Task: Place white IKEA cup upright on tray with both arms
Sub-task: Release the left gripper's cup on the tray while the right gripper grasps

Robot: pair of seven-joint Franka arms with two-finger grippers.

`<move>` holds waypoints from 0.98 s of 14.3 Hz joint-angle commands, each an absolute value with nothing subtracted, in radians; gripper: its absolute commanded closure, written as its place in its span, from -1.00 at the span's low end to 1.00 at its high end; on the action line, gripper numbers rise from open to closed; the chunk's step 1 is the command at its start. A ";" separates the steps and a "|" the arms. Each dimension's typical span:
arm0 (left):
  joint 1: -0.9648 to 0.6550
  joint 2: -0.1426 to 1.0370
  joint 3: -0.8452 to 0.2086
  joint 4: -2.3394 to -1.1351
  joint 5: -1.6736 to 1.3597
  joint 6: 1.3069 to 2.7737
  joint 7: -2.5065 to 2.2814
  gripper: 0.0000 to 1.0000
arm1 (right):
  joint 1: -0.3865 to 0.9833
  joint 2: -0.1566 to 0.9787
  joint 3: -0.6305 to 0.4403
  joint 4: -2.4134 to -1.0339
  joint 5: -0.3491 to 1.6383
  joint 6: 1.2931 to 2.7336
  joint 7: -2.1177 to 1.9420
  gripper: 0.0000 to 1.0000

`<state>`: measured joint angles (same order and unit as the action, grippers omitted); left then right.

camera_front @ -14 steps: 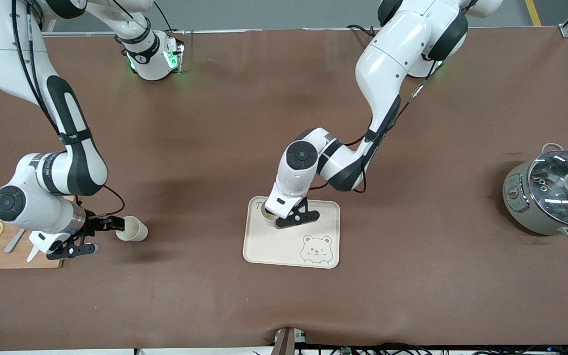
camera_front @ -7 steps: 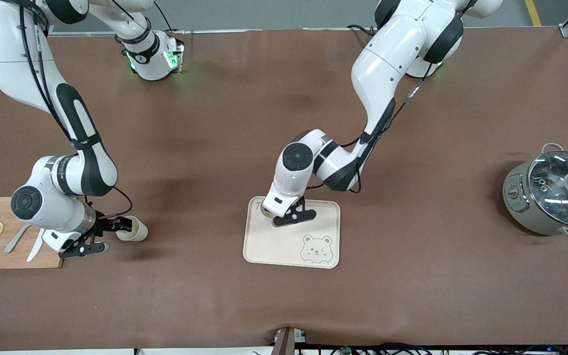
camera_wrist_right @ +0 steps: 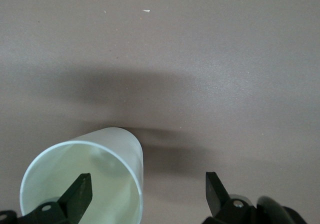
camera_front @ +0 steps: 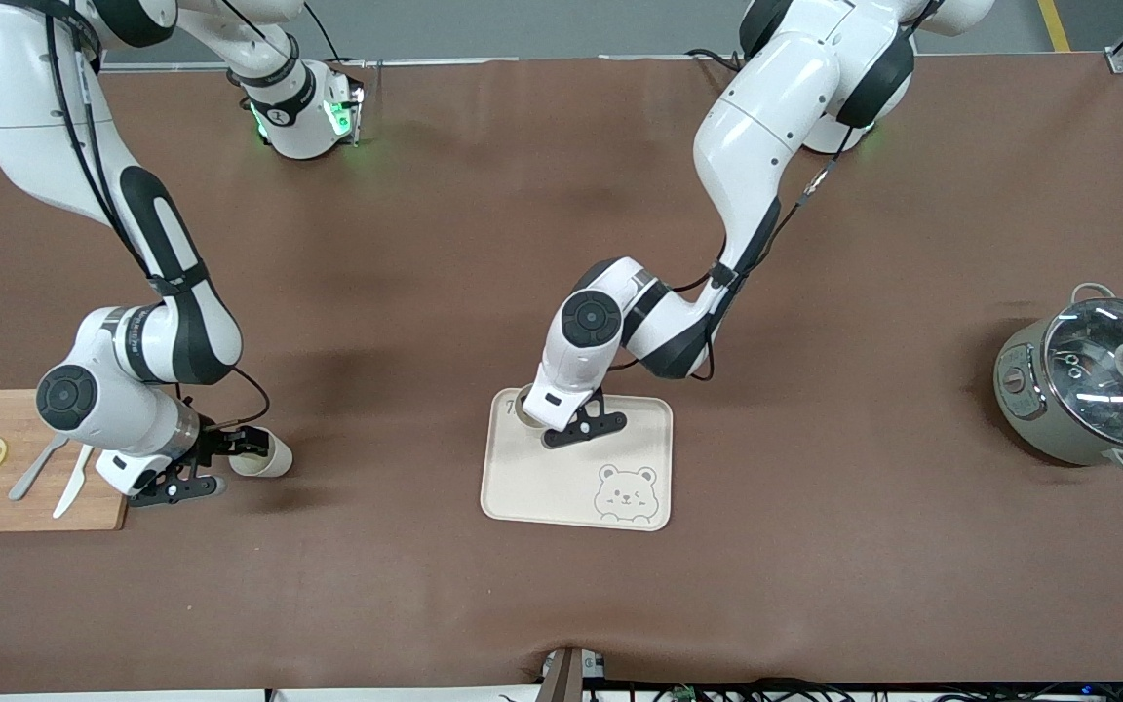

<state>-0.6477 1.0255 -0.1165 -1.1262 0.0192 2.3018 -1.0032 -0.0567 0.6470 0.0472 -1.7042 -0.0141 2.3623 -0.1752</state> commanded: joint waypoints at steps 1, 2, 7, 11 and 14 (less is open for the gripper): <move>-0.660 1.035 -0.103 -1.101 0.002 2.273 -1.017 1.00 | -0.055 0.638 0.048 -1.718 -0.005 2.375 -0.192 -1.00; -0.660 1.035 -0.101 -1.101 0.003 2.273 -1.014 1.00 | -0.055 0.638 0.048 -1.718 -0.005 2.375 -0.192 -0.85; -0.683 1.023 -0.089 -1.104 0.011 2.240 -1.070 -1.00 | -0.054 0.638 0.048 -1.717 -0.005 2.373 -0.192 0.39; -0.661 0.967 -0.097 -1.101 -0.001 2.142 -1.072 -1.00 | -0.048 0.638 0.048 -1.712 -0.005 2.364 -0.190 1.00; -0.634 0.922 -0.106 -1.100 -0.015 2.071 -1.066 -1.00 | -0.045 0.631 0.049 -1.697 -0.005 2.355 -0.184 1.00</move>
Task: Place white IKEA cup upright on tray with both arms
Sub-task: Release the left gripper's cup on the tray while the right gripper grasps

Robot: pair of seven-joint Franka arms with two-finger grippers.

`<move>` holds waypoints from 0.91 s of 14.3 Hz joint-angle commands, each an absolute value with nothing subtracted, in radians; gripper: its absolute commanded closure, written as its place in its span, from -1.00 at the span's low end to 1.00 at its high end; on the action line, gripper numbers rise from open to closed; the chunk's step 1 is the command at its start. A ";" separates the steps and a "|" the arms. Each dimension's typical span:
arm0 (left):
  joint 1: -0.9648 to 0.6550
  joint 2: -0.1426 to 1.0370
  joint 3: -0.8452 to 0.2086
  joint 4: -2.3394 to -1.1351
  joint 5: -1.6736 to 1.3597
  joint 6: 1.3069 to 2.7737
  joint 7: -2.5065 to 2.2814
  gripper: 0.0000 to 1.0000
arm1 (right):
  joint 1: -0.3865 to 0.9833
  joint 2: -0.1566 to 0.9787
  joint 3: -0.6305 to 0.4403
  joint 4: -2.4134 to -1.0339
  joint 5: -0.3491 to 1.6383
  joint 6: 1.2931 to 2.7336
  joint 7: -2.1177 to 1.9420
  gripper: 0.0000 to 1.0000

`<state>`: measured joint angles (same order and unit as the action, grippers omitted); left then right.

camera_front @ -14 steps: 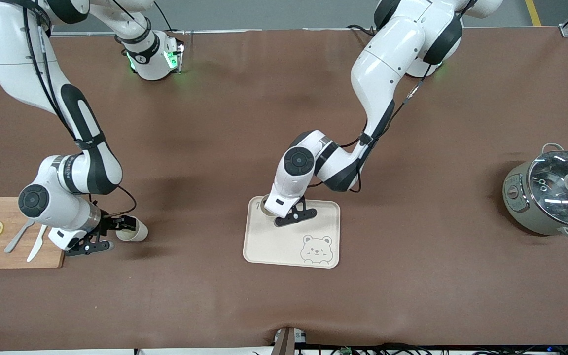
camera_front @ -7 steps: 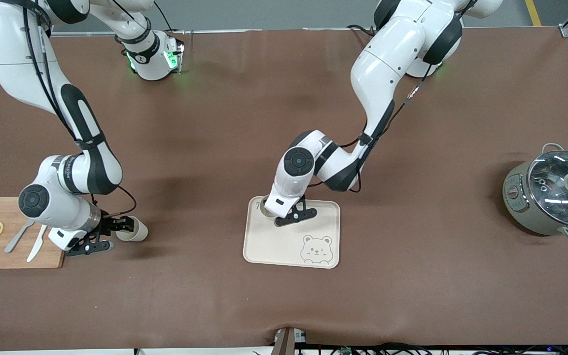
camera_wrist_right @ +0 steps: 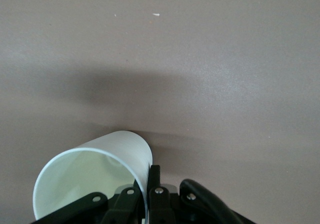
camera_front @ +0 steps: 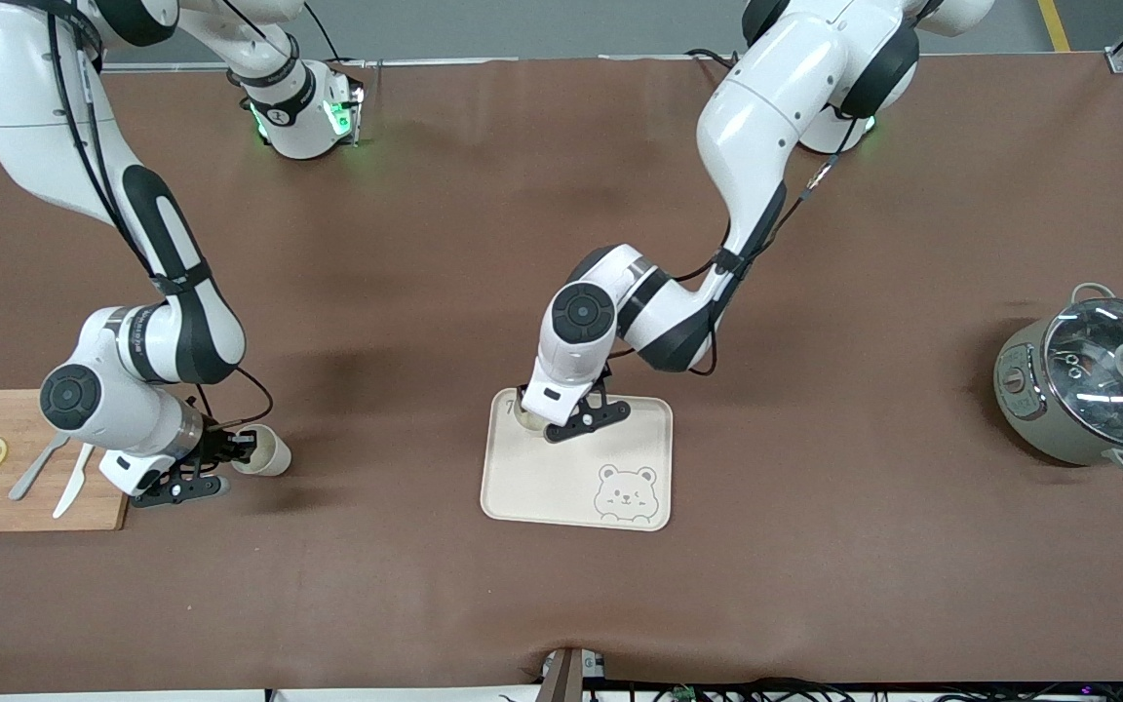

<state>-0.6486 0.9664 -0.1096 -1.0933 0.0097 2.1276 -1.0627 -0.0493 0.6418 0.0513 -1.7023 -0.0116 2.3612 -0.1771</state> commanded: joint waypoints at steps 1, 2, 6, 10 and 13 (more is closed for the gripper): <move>-0.630 0.907 -0.106 -1.100 -0.026 2.053 -1.062 -1.00 | -0.034 0.626 0.049 -1.677 -0.003 2.318 -0.181 1.00; -0.620 0.896 -0.107 -1.100 -0.031 2.042 -1.058 -1.00 | -0.026 0.624 0.049 -1.630 -0.003 2.256 -0.176 1.00; -0.563 0.845 -0.110 -1.100 -0.035 2.007 -1.014 -1.00 | 0.017 0.624 0.058 -1.419 0.003 1.979 -0.060 1.00; -0.468 0.792 -0.106 -1.103 -0.110 1.938 -0.870 -1.00 | 0.124 0.624 0.074 -1.281 0.031 1.832 0.231 1.00; -0.450 0.782 -0.086 -1.106 -0.069 1.937 -0.772 -1.00 | 0.225 0.624 0.075 -1.243 0.048 1.835 0.446 1.00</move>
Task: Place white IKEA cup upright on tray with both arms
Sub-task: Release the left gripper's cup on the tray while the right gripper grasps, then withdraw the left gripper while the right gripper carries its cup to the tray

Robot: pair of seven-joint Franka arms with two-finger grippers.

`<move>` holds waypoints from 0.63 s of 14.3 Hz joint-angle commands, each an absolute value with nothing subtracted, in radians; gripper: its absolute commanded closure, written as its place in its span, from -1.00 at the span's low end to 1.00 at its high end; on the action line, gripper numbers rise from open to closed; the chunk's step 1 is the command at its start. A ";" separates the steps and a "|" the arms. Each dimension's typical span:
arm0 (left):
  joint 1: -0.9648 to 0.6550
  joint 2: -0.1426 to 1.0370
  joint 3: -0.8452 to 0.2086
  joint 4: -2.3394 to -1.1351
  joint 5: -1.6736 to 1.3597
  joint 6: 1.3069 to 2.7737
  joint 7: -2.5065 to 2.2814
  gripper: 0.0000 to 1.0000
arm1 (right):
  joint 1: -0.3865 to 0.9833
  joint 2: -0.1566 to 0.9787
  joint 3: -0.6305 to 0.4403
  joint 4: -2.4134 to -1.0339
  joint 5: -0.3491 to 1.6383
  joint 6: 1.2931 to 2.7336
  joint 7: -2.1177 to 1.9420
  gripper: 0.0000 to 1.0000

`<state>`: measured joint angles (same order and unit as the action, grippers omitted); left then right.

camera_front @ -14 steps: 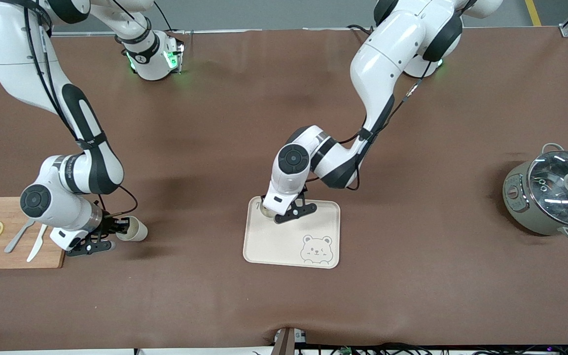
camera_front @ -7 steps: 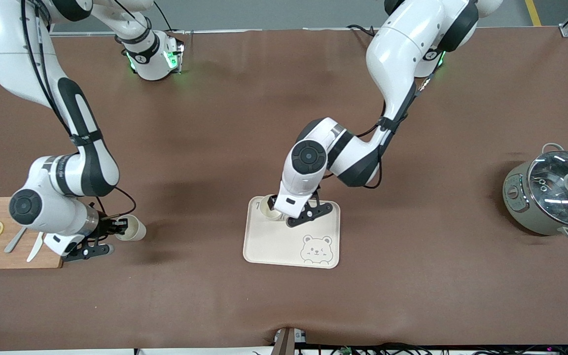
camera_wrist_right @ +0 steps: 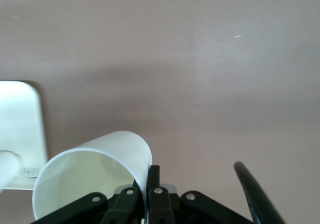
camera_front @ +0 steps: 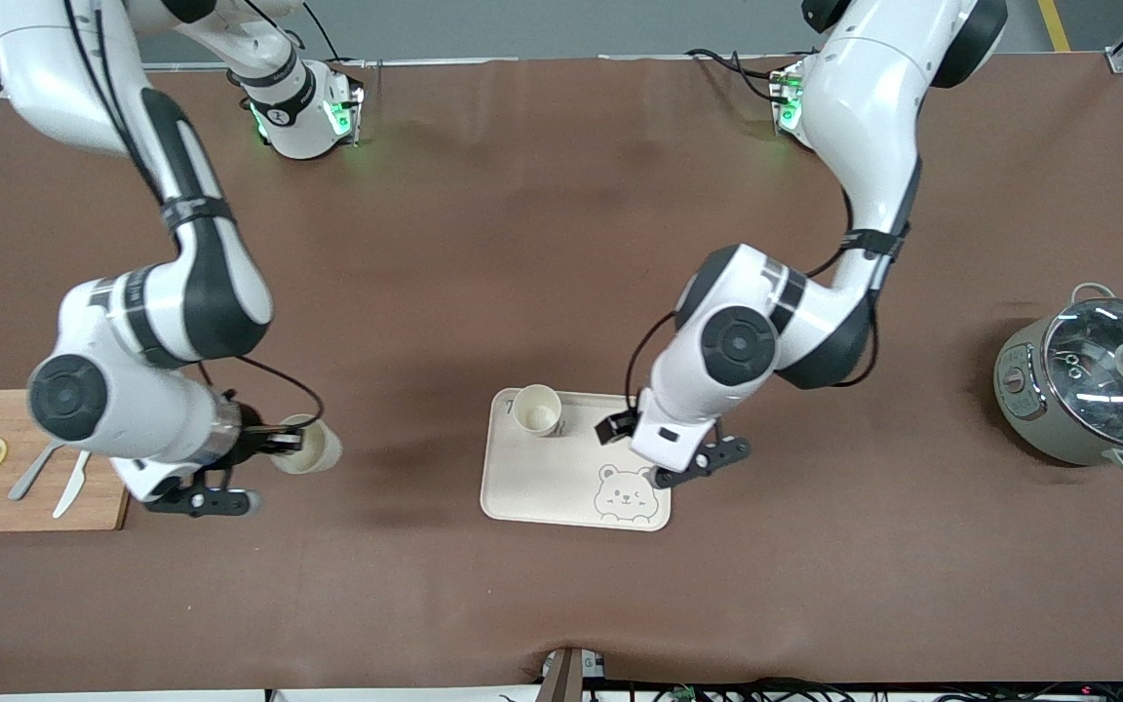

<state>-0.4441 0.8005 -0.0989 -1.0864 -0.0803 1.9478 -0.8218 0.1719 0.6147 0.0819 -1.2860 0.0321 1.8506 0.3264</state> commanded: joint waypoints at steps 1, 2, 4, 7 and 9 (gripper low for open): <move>-0.430 0.784 -0.084 -1.109 -0.028 1.937 -0.762 -1.00 | 0.262 0.629 0.074 -1.215 0.057 1.838 0.522 1.00; -0.416 0.788 -0.086 -1.117 0.045 1.937 -0.753 -1.00 | 0.294 0.632 0.072 -1.195 0.058 1.845 0.591 1.00; -0.397 0.787 -0.089 -1.118 0.081 1.937 -0.747 -1.00 | 0.343 0.643 0.071 -1.178 0.058 1.899 0.685 1.00; -0.361 0.740 -0.086 -1.118 0.086 1.936 -0.736 -1.00 | 0.389 0.664 0.071 -1.172 0.058 1.965 0.770 1.00; -0.287 0.674 -0.086 -1.118 0.081 1.937 -0.742 -1.00 | 0.426 0.684 0.071 -1.157 0.058 2.005 0.837 1.00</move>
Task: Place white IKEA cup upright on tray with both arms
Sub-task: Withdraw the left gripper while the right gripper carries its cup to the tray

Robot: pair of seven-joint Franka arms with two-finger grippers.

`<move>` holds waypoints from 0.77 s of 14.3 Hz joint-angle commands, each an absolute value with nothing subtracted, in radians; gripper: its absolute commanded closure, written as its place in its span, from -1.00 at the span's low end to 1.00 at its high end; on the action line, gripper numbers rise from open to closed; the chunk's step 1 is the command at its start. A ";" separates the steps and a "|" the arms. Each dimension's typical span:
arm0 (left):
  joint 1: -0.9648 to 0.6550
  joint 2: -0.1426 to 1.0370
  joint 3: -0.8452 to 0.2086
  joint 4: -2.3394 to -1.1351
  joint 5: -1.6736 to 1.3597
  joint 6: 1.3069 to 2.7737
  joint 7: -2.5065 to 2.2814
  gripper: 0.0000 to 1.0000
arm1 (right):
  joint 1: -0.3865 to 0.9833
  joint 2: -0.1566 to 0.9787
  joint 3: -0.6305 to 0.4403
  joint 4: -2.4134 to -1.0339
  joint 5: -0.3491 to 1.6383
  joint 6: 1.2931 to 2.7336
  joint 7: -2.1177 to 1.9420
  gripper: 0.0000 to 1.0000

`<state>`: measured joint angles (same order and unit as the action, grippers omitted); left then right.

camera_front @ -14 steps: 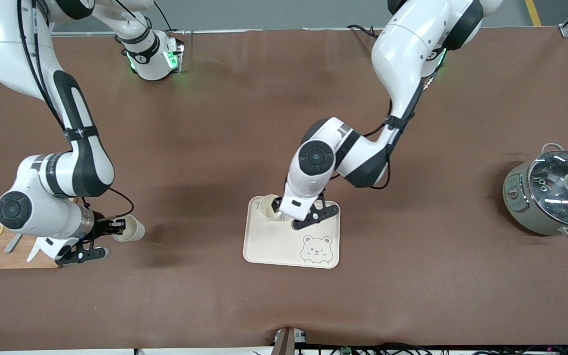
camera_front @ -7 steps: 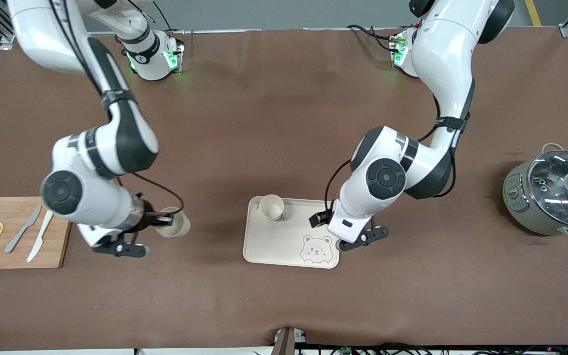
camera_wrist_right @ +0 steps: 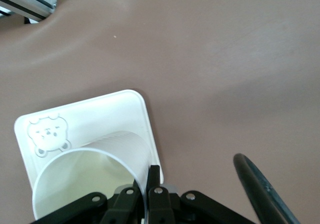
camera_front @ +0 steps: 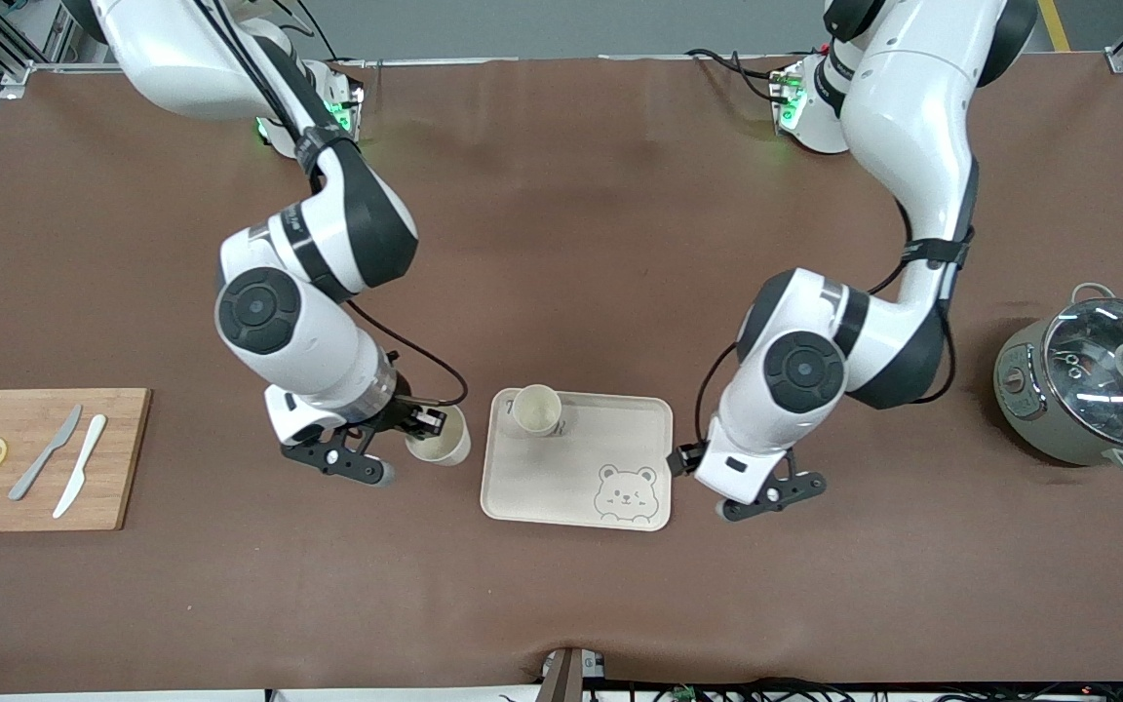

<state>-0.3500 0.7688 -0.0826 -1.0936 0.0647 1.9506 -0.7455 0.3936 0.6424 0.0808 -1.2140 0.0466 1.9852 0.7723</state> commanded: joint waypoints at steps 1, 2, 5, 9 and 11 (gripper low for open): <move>-0.241 0.640 -0.086 -1.117 0.078 1.936 -0.739 -1.00 | 0.449 0.705 0.071 -1.129 0.058 2.009 0.877 1.00; -0.182 0.617 -0.086 -1.118 0.078 1.936 -0.732 -1.00 | 0.471 0.731 0.071 -1.090 0.058 2.010 0.925 1.00; -0.087 0.594 -0.097 -1.117 0.083 1.933 -0.706 -1.00 | 0.523 0.800 0.069 -1.008 0.057 2.031 1.011 1.00; -0.029 0.562 -0.080 -1.115 0.072 1.888 -0.700 -1.00 | 0.592 0.873 0.060 -1.000 0.055 2.158 1.084 1.00; 0.005 0.557 -0.086 -1.115 0.075 1.881 -0.698 -1.00 | 0.613 0.894 0.057 -0.999 0.051 2.192 1.110 1.00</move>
<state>-0.0337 0.5963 -0.0763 -1.0902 0.0656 1.9038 -0.6974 0.5901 0.8514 0.0725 -1.0558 0.0513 2.1816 1.0755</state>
